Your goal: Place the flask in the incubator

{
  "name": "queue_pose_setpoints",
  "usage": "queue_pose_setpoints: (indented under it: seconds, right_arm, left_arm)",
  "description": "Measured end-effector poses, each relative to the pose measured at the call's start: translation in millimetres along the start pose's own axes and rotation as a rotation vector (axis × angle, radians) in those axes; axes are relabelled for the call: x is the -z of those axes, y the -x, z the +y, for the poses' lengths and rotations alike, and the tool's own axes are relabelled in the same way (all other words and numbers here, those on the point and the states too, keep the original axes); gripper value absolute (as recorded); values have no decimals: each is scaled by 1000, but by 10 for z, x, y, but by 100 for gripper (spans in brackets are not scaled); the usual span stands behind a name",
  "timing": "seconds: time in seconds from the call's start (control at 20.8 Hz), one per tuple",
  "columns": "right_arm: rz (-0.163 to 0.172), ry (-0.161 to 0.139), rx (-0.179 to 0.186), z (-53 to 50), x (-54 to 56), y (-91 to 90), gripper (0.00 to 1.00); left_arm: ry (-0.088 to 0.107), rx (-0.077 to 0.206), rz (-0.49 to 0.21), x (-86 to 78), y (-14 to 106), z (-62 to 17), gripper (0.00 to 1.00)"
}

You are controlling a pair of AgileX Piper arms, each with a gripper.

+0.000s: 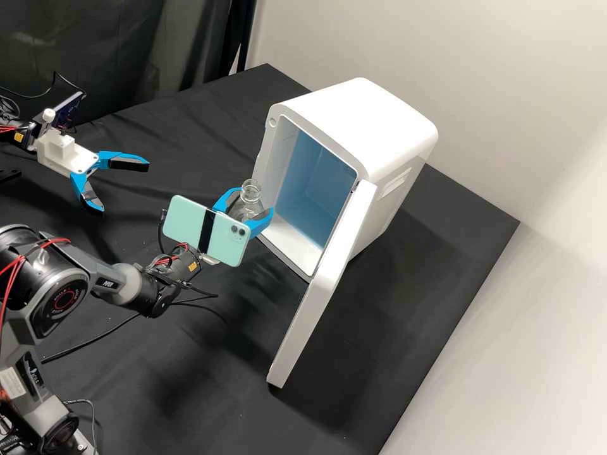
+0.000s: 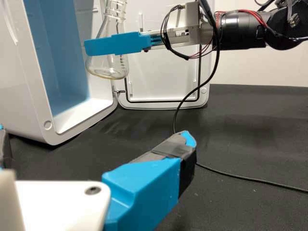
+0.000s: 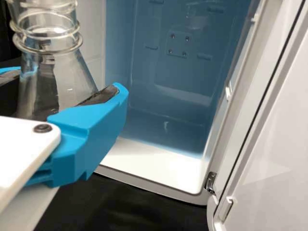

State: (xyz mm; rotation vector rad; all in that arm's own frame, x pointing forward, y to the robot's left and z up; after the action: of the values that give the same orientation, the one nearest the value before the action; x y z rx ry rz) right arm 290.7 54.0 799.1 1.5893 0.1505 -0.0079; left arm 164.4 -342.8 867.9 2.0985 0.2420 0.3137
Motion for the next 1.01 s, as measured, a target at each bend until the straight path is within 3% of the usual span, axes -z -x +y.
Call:
queue_pose_setpoints:
  seconds: [0.38, 0.58, 0.67, 0.82, 1.01]
  right_arm:
    - [3, -1, -3, 15, 47, -49, 0]
    - [22, 1, -21, 61, 92, -130, 0]
    - [17, 16, -19, 62, 107, -167, 0]
    - [15, 13, -29, 66, 136, -220, 0]
    - [10, 30, -20, 44, 179, -287, 0]
  left_arm:
    - [-3, 5, -21, -40, -12, -7, 100]
    - [-3, 5, -21, -40, -12, -7, 100]
    - [-3, 5, -21, -40, -12, -7, 100]
    - [-3, 5, -21, -40, -12, -7, 100]
    - [-3, 5, -21, -40, -12, -7, 100]
